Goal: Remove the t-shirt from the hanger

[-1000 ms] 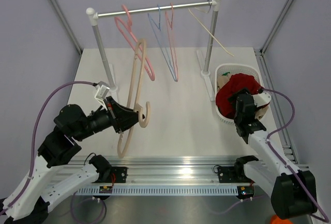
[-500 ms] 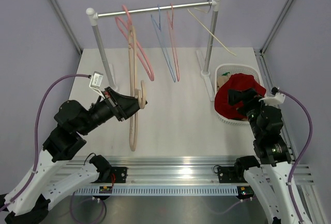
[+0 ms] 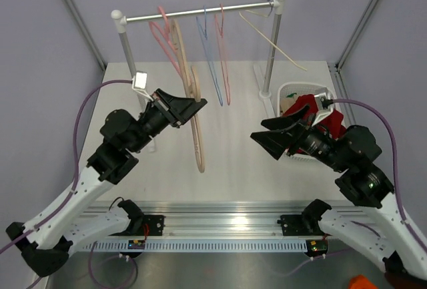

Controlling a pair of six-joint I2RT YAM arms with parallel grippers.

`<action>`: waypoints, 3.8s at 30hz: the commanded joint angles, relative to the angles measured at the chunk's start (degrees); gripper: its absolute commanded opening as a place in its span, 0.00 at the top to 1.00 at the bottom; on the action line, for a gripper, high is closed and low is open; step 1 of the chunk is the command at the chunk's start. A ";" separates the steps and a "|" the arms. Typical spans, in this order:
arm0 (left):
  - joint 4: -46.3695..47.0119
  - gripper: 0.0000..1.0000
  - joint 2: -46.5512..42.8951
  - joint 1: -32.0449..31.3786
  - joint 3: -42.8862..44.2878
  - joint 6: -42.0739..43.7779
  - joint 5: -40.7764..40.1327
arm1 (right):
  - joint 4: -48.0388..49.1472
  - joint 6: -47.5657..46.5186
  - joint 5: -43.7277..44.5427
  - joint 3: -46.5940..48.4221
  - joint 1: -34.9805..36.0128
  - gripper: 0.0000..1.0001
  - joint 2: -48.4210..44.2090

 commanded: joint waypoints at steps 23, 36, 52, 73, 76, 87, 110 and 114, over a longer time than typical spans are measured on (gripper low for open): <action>5.48 1.00 -6.25 -1.20 -3.20 -3.02 -14.08 | 0.00 -37.25 76.05 23.67 54.76 0.91 38.01; -21.75 0.01 -20.75 -1.20 3.92 18.15 -8.74 | -12.89 -33.93 80.44 32.28 55.38 1.00 32.30; -43.75 0.01 -32.28 -1.20 -3.20 30.64 -18.83 | -38.48 -16.78 67.44 38.97 44.48 1.00 35.99; -43.57 0.01 -32.89 -1.20 -6.27 32.40 -20.94 | -38.05 -15.45 65.59 36.76 40.80 1.00 41.87; -43.48 0.01 -32.80 -1.20 -6.62 32.23 -20.76 | -34.98 -18.44 64.19 38.25 37.64 1.00 44.33; -43.22 0.01 -34.73 -1.20 -10.23 31.44 -21.73 | -27.42 -22.14 54.08 54.14 25.42 1.00 60.50; -41.81 0.01 -36.85 -1.20 -14.27 31.08 -19.97 | -27.50 -18.27 47.22 70.43 18.82 1.00 79.23; -41.90 0.01 -36.93 -1.20 -14.36 31.08 -20.15 | -26.53 -18.09 47.31 68.85 18.82 1.00 78.88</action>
